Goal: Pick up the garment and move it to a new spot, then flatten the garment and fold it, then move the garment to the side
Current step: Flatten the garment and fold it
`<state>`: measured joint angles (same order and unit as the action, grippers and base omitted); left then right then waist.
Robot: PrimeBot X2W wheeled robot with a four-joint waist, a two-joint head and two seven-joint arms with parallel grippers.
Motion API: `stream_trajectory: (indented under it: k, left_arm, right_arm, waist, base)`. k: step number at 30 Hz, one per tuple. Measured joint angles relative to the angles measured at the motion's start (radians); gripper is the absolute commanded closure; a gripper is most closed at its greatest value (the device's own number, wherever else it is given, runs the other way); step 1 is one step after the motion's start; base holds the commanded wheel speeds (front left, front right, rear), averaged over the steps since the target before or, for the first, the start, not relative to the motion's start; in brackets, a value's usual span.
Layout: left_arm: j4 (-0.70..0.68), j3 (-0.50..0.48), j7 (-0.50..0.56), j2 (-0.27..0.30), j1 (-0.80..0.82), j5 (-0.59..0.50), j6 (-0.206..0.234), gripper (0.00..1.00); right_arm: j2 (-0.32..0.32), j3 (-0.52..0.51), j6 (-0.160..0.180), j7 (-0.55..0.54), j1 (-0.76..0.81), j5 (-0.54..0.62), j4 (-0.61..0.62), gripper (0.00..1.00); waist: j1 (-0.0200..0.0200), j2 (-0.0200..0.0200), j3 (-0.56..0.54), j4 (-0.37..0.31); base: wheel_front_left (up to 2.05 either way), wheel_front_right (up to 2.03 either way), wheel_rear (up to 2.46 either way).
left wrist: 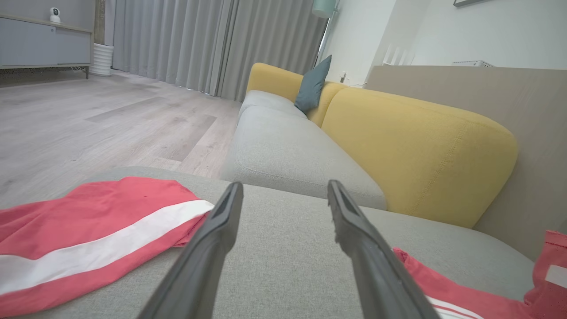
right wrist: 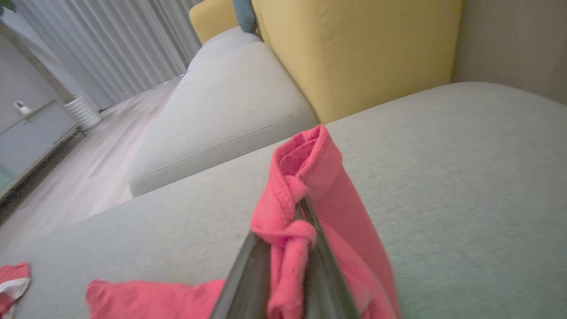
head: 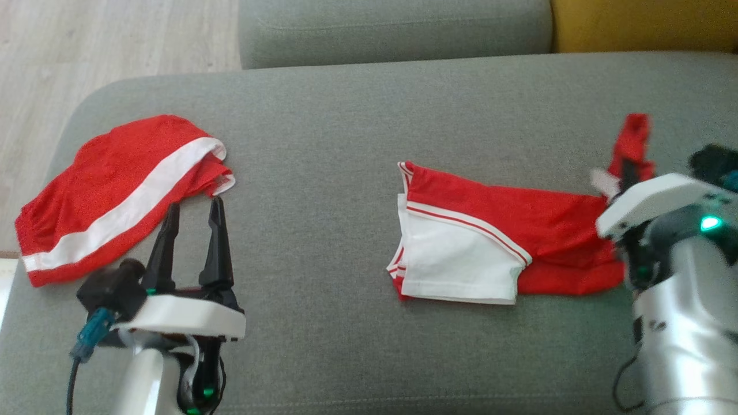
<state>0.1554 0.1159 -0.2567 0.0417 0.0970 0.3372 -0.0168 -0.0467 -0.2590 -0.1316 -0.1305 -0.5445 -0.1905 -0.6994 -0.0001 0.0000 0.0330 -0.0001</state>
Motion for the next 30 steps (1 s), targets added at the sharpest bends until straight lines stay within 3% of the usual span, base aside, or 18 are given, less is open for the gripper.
stream_trajectory:
  k: [6, 7, 22, 30]
  left_arm:
    - [-0.005, 0.005, 0.000, 0.000, -0.014, 0.000, 0.000, 0.00]
    - [-0.005, 0.005, 0.000, 0.000, -0.014, 0.000, 0.000, 0.00]
    - [0.007, 0.035, 0.000, 0.001, -0.013, 0.026, 0.008, 0.00]
    - [0.011, 0.057, 0.000, 0.001, -0.012, 0.038, 0.010, 0.00]
  right_arm:
    - [0.000, 0.227, 0.000, 0.059, 0.067, -0.210, -0.009, 1.00]
    - [0.000, 0.227, 0.000, 0.059, 0.067, -0.210, -0.009, 1.00]
    - [-0.006, 0.762, 0.000, 0.303, 0.056, -0.632, -0.135, 1.00]
    - [-0.010, 0.942, 0.000, 0.361, -0.027, -0.786, -0.236, 1.00]
  waist:
    - [0.0000, 0.0000, -0.011, 0.018]
    - [0.0000, 0.0000, -0.011, 0.018]
    - [0.0000, 0.0000, 0.003, 0.041]
    - [0.0000, 0.0000, 0.008, 0.073]
  base:
    - [0.00, 0.00, 0.00]
    - [0.00, 0.00, 0.00]
    - [0.00, 0.00, 0.00]
    - [0.00, 0.00, 0.00]
